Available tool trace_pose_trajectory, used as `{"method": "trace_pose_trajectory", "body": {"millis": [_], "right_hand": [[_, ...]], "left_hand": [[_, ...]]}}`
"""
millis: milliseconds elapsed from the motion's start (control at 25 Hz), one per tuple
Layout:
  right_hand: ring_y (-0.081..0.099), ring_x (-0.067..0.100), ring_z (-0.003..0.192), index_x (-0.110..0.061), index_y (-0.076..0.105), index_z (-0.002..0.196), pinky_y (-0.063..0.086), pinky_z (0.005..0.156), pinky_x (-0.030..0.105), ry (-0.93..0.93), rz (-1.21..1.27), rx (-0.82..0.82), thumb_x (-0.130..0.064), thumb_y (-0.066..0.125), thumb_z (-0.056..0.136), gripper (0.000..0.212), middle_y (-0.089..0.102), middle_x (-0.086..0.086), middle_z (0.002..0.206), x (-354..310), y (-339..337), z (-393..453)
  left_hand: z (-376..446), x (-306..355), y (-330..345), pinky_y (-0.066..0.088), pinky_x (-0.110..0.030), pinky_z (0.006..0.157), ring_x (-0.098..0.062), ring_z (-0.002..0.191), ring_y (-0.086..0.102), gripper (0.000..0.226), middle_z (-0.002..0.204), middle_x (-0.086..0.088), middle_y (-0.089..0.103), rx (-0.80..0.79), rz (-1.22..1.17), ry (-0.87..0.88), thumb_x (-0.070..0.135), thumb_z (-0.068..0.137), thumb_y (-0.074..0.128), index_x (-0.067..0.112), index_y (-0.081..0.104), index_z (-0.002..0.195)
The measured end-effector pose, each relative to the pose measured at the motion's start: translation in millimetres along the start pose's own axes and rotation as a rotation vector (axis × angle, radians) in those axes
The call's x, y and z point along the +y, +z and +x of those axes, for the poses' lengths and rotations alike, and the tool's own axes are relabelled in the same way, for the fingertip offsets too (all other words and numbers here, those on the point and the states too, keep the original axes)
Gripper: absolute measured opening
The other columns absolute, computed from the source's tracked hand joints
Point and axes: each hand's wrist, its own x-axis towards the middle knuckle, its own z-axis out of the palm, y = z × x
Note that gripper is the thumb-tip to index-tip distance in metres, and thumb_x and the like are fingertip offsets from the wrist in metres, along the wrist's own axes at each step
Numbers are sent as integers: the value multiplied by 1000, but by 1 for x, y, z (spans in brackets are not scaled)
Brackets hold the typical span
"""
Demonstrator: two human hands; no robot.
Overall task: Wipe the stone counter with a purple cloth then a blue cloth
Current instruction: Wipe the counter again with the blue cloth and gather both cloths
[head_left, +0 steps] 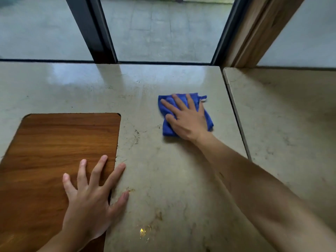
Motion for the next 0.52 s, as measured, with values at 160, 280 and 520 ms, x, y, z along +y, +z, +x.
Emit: {"method": "trace_pose_trajectory", "body": {"millis": [160,280,520], "right_hand": [[-4,22,153,-60,7,148,0,119,58,36,-56,70,-57,20,96,54,4,-20,164,-33,31,-178],[-5,25,152,-56,4,151,4,118,55,79,-141,52,-57,24,95,59,2,-17,165,-48,54,-322],[-3,23,152,-44,24,149,15,114,53,311,-158,123,-56,11,97,55,5,-17,164,-96,80,-484]], "left_hand": [[2,-2,1,21,-83,100,-53,141,27,72,159,-11,32,21,14,36,78,89,20,44,30,152],[1,-2,-2,18,-83,101,-55,140,26,74,159,-11,33,60,7,44,80,86,17,44,33,149],[-6,1,-6,11,-82,105,-53,145,14,75,163,-9,21,65,-28,24,79,83,14,47,25,150]]}}
